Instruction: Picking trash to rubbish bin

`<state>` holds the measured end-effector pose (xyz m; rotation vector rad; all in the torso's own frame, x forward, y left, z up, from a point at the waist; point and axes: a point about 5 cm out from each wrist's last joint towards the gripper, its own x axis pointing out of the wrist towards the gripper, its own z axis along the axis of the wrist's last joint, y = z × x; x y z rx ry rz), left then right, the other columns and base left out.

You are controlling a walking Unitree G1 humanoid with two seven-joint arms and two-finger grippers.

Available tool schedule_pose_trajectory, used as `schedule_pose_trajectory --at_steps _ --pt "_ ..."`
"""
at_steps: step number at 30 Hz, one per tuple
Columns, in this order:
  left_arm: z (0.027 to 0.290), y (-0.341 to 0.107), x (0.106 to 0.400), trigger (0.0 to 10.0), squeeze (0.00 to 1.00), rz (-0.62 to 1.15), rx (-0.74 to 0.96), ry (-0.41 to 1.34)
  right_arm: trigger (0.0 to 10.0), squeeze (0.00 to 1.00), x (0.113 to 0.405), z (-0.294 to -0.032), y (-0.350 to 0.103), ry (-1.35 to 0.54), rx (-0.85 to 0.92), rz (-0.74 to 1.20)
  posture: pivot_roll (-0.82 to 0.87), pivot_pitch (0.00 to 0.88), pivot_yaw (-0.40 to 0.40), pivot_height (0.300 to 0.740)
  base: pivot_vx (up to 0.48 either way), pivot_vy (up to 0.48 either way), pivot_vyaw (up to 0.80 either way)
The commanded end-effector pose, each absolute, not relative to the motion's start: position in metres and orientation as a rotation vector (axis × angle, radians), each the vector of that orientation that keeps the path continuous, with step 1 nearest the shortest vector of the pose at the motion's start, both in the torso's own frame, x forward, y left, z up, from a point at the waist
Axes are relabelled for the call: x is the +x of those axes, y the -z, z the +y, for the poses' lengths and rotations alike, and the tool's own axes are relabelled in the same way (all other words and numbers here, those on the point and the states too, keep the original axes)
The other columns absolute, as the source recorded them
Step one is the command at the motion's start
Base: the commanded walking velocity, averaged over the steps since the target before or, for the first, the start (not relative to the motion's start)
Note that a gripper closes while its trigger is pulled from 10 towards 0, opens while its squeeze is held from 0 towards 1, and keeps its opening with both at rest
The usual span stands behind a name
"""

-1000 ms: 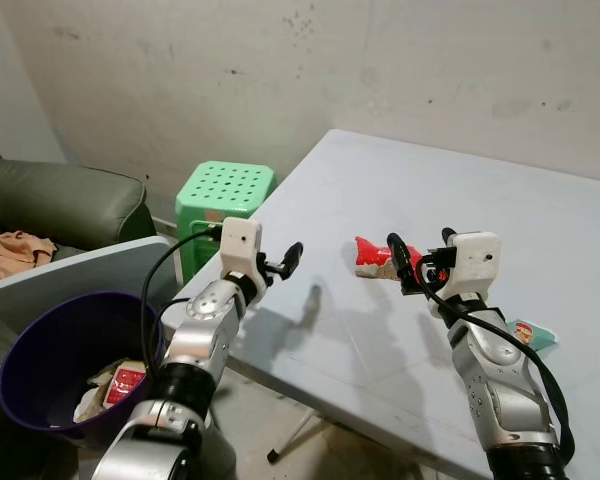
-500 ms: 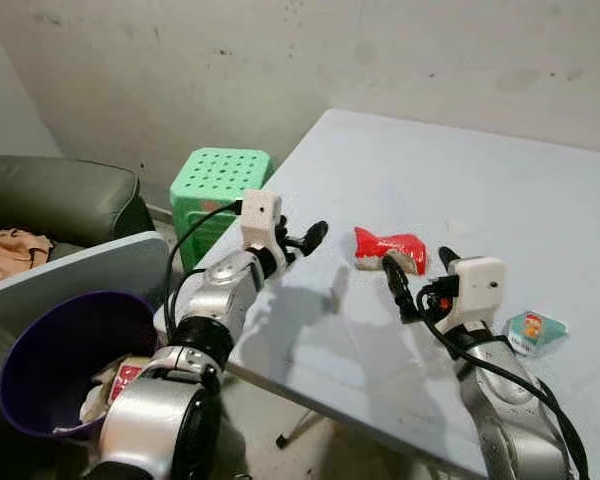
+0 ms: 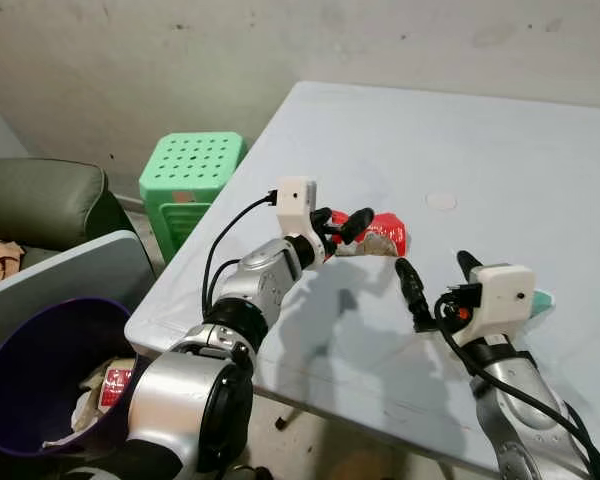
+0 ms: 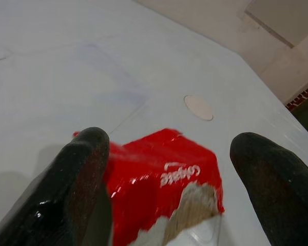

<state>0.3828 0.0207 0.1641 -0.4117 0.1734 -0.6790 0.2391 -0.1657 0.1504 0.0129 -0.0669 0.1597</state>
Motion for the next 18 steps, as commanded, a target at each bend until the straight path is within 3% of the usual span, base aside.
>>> schedule_pose_trajectory --at_steps 1,8,18 --pt "0.027 -0.172 0.389 10.0 0.0 0.148 -0.395 0.633 10.0 0.0 0.235 -0.167 -0.154 -0.147 0.021 -0.069 -0.24 0.178 0.1 0.715 0.0 0.0 0.0" --pt "0.042 -0.196 0.399 10.0 0.0 0.052 -0.423 0.579 10.0 0.0 0.235 -0.165 -0.151 -0.156 0.023 -0.046 -0.22 0.176 0.09 0.715 0.0 0.0 0.0" --pt "0.044 -0.177 0.395 10.0 0.0 0.148 -0.458 0.528 10.0 0.0 0.239 -0.162 -0.152 -0.187 0.011 -0.037 -0.2 0.164 0.079 0.715 0.0 0.0 0.0"
